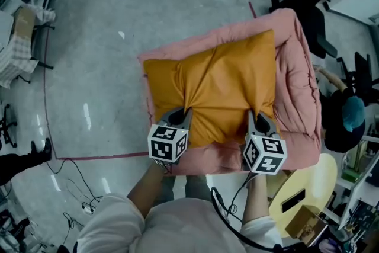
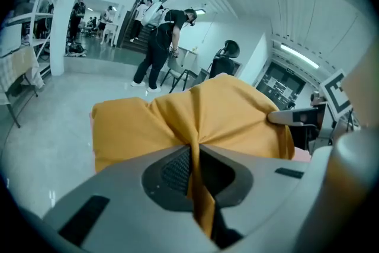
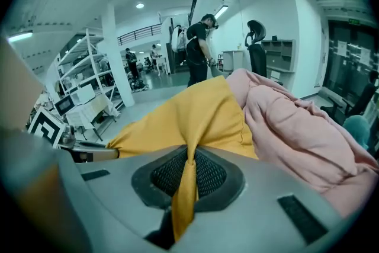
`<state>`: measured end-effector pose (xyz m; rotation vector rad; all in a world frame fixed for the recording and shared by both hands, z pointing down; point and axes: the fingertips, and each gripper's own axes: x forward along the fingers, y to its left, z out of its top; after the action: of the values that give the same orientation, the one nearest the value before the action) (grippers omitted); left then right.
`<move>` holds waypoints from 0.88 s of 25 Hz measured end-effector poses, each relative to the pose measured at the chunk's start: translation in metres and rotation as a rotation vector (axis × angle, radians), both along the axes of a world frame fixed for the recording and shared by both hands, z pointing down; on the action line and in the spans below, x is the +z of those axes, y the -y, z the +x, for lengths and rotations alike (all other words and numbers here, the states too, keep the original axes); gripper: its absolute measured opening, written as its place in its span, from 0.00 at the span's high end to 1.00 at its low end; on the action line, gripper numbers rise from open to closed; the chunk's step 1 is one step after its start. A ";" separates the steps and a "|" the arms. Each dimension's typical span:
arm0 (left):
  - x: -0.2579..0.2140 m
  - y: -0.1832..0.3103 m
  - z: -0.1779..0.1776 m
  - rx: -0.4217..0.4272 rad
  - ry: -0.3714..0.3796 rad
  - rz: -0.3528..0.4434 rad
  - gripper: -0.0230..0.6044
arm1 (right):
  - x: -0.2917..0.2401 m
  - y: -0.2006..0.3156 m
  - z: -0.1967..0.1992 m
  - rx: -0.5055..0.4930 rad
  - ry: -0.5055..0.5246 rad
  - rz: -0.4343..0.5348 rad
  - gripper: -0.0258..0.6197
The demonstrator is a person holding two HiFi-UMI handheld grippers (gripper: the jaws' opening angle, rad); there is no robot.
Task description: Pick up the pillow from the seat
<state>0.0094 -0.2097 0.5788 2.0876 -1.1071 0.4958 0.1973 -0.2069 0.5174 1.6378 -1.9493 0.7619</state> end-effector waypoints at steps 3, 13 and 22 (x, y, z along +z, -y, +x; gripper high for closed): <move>-0.018 -0.019 -0.022 -0.014 0.002 0.008 0.93 | -0.013 -0.020 -0.019 -0.004 0.017 0.001 0.89; -0.068 -0.090 -0.088 -0.016 -0.012 0.052 0.94 | -0.054 -0.096 -0.079 0.005 0.046 0.031 0.90; -0.099 -0.146 -0.115 0.035 -0.003 0.113 0.94 | -0.072 -0.162 -0.104 0.060 0.071 0.075 0.90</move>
<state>-0.1057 -0.0637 0.4803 2.2077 -1.1212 0.4561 0.0934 -0.0445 0.4450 1.7418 -2.0082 0.7891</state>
